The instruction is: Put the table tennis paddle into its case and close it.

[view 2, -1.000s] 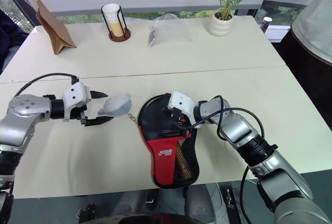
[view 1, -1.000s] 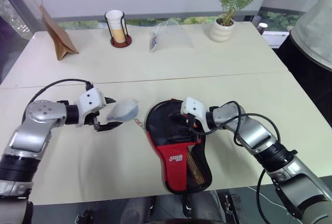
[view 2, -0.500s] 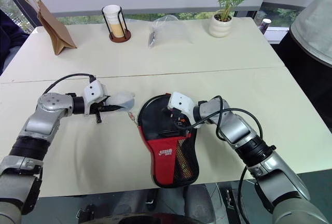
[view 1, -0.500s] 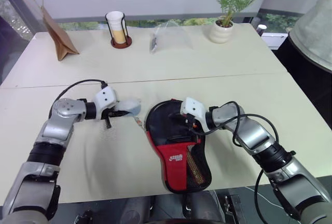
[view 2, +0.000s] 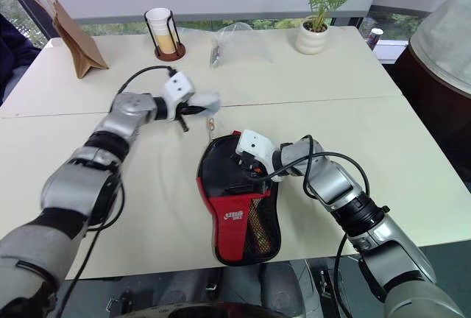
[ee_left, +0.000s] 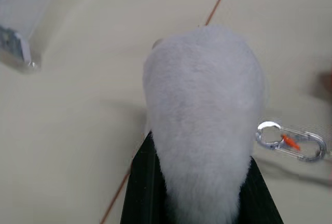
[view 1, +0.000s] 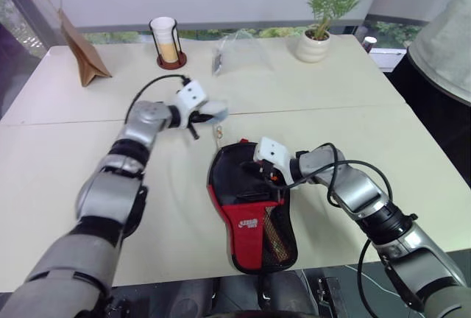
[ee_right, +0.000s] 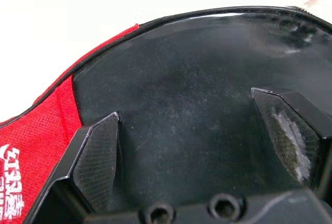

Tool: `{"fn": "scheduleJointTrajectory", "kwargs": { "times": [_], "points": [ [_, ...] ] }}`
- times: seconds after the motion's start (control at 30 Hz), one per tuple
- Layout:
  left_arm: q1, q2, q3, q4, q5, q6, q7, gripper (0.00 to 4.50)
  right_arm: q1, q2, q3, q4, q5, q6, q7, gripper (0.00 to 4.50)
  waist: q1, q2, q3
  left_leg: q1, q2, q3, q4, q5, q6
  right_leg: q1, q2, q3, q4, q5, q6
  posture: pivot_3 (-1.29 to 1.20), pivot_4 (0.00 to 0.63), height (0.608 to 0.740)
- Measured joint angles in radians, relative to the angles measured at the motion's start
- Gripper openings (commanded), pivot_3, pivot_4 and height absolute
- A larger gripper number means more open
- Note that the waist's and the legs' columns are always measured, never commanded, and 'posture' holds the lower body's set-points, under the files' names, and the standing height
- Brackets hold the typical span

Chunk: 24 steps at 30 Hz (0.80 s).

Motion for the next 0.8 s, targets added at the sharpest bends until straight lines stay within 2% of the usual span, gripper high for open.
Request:
{"fn": "scheduleJointTrajectory", "kwargs": {
  "times": [0.27,0.8],
  "points": [
    [-0.131,-0.179,0.041,0.114,0.025,0.013,0.09,0.08,0.034,0.023,-0.001,-0.091,-0.032,0.094,-0.058,4.5,-0.004,0.0,0.0,0.0,0.002,0.0,0.0,0.0,0.0,-0.001,0.002,0.0,0.001,-0.002,0.003,0.0,0.15,0.734],
    [-0.182,-0.411,0.141,0.126,0.02,0.063,0.018,0.08,0.127,0.094,0.017,-0.236,-0.071,0.206,-0.148,4.5,0.001,0.0,0.0,0.0,0.003,0.0,-0.001,0.0,0.0,0.0,0.002,0.0,-0.001,-0.002,0.003,0.0,0.15,0.734]
  ]
}}
